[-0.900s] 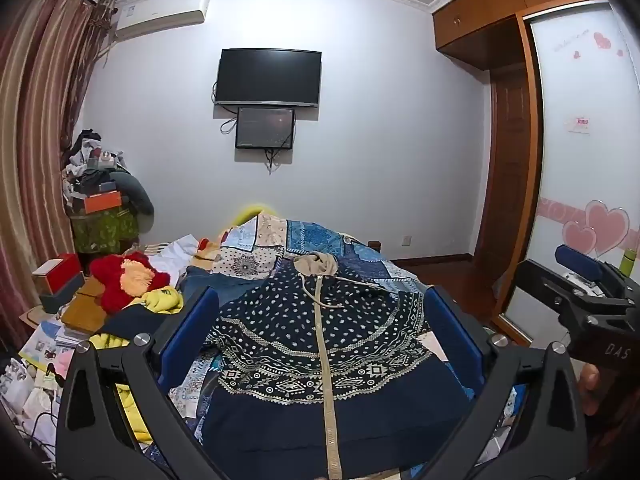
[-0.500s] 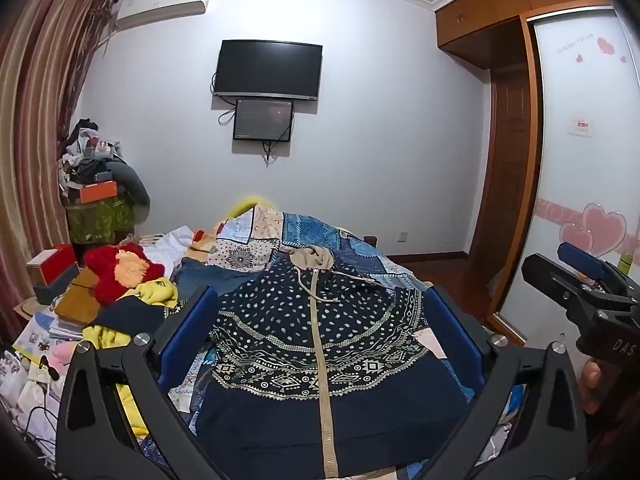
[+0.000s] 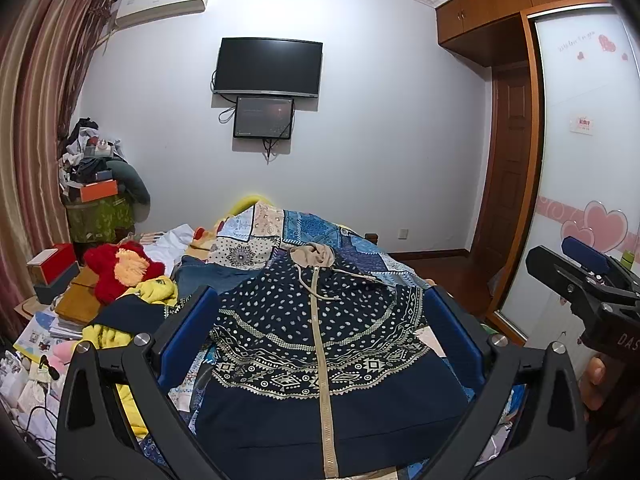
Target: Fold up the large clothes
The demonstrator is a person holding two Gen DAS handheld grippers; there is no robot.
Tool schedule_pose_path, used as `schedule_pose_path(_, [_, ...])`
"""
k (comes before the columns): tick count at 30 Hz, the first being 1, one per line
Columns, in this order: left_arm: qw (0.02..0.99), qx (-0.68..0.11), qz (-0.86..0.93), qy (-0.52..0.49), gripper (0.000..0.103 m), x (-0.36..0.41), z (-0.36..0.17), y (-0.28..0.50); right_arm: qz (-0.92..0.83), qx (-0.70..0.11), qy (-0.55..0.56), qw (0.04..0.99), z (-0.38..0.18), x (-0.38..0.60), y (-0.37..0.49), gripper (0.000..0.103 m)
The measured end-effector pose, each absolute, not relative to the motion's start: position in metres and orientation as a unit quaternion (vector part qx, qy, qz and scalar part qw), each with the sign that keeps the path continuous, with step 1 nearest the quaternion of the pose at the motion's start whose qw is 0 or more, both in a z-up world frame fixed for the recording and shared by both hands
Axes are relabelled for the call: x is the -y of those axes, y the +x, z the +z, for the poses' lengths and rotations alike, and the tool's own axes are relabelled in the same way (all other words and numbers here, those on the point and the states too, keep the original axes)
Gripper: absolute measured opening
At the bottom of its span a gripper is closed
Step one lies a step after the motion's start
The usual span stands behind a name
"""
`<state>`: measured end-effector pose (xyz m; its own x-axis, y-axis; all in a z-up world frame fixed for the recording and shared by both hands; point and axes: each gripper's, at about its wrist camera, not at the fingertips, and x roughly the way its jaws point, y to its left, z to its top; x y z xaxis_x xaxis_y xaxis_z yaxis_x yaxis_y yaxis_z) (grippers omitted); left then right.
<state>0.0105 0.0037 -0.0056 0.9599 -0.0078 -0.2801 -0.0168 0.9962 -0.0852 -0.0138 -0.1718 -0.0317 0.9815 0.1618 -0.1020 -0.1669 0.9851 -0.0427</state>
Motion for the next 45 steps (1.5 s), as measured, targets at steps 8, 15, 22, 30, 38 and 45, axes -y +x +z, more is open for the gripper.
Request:
schedule_pose_path(8, [0.989, -0.139, -0.003, -0.043, 0.103, -0.0038, -0.0041, 0.0081, 0.082, -0.049, -0.025, 0.995, -0.0312, 0.1725, -0.0127, 0.103])
schedule_pose_path(15, [0.990, -0.136, -0.004, -0.041, 0.103, -0.0020, -0.0037, 0.0064, 0.082, -0.049, -0.024, 0.995, -0.0334, 0.1729, -0.0093, 0.103])
schedule_pose_path(22, [0.990, -0.137, -0.004, -0.041, 0.103, -0.0010, -0.0038, 0.0060, 0.081, -0.049, -0.024, 0.995, -0.0332, 0.1732, -0.0077, 0.103])
schedule_pose_path(30, [0.990, -0.137, -0.002, -0.039, 0.103, 0.0004, -0.0022, 0.0076, 0.082, -0.049, -0.023, 0.995, -0.0331, 0.1736, -0.0063, 0.103])
schedule_pose_path(38, [0.989, -0.140, -0.002, -0.039, 0.103, -0.0012, -0.0033, 0.0095, 0.081, -0.049, -0.022, 0.995, -0.0335, 0.1746, -0.0051, 0.103])
schedule_pose_path(45, [0.989, -0.140, -0.004, -0.042, 0.103, -0.0015, -0.0050, 0.0113, 0.082, -0.050, -0.022, 0.995, -0.0334, 0.1744, -0.0049, 0.103])
